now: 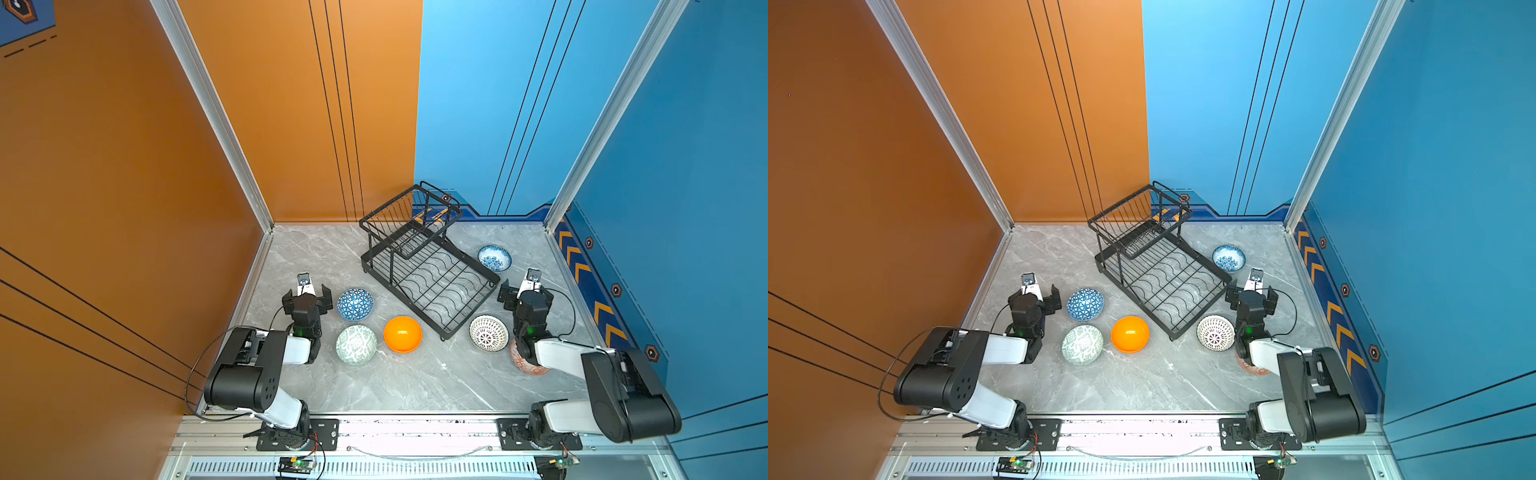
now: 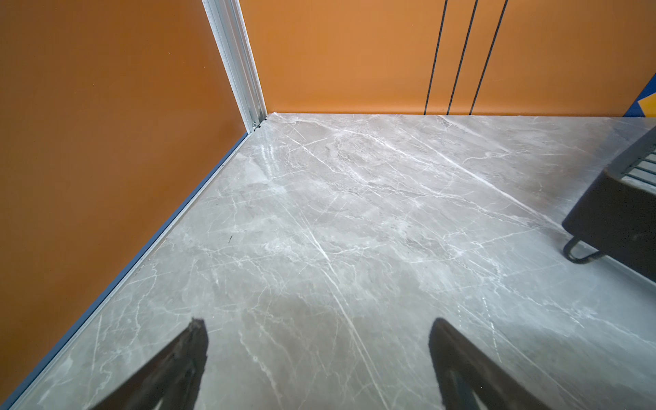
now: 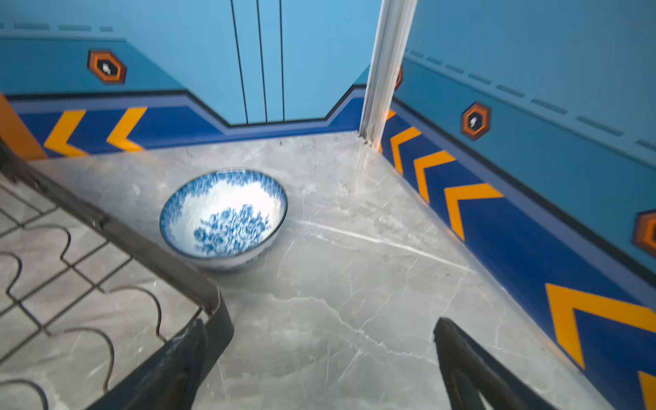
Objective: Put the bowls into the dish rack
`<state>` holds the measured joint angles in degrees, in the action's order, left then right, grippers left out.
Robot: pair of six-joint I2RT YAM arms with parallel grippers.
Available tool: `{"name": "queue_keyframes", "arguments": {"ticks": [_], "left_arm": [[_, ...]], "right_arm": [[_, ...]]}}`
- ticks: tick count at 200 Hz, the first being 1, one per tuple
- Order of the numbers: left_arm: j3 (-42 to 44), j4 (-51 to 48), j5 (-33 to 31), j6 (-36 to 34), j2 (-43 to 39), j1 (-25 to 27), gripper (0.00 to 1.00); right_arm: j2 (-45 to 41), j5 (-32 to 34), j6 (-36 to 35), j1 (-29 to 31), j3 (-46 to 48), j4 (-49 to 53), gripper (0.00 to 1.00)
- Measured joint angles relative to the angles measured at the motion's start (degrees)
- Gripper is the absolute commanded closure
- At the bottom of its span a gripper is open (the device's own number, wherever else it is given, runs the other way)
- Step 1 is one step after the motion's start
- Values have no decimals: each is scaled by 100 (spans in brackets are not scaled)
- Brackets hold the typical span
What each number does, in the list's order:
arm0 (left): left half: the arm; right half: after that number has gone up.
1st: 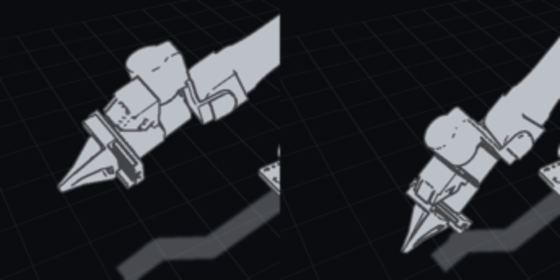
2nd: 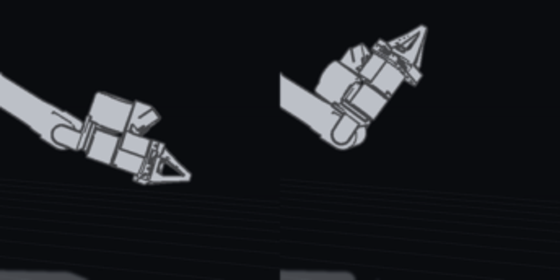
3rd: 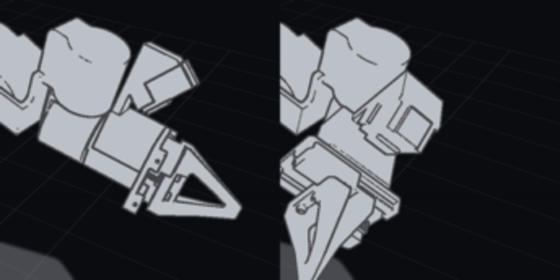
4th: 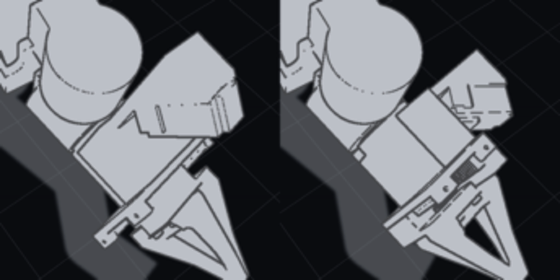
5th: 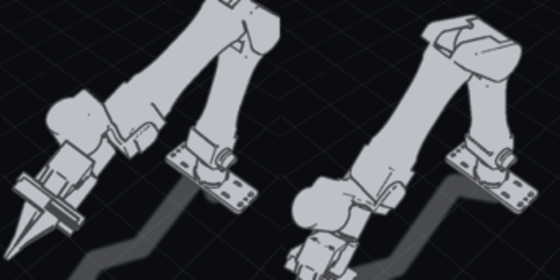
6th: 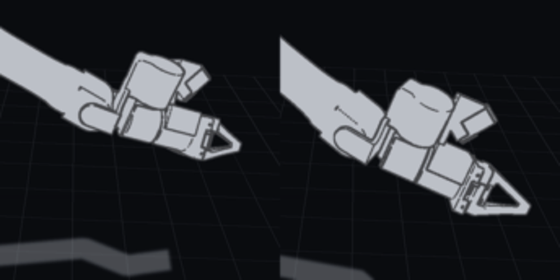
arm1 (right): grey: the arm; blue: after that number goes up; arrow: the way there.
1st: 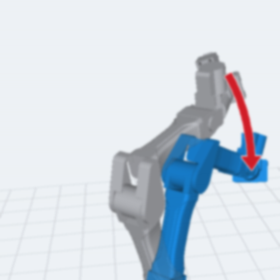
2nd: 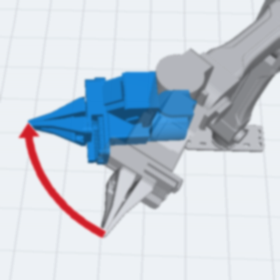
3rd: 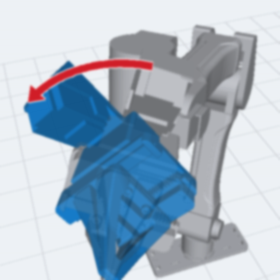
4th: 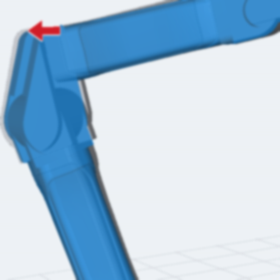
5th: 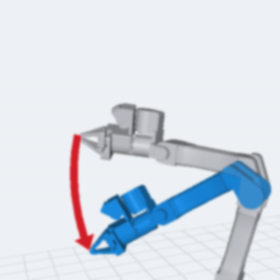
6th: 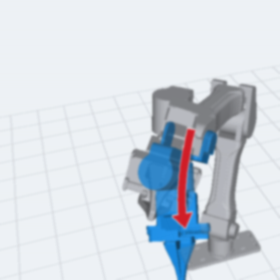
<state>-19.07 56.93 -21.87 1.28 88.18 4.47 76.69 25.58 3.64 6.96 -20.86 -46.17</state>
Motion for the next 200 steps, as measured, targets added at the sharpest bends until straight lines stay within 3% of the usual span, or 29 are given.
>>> {"name": "queue_keyframes", "arguments": {"ticks": [26, 58, 127, 156, 200], "left_arm": [[2, -131, -131, -2, -118, 26, 2], [-160, -1082, -380, 92, -1215, 15, 2], [-236, -1657, -1294, 341, -2168, 1023, 2], [-485, -2041, -1102, 868, -2601, 1443, 2], [-1298, -2374, -356, 1532, -2256, 2334, 2]], "right_arm": [[-208, 417, 76, 7, -31, 87, 0], [-293, 608, 358, 11, -260, 918, 0], [-704, -278, 1480, -481, -616, 1976, 0], [-684, -468, 1700, -459, -1207, 2747, 0], [-319, -931, 1921, -243, -1910, 3657, 0]]}}
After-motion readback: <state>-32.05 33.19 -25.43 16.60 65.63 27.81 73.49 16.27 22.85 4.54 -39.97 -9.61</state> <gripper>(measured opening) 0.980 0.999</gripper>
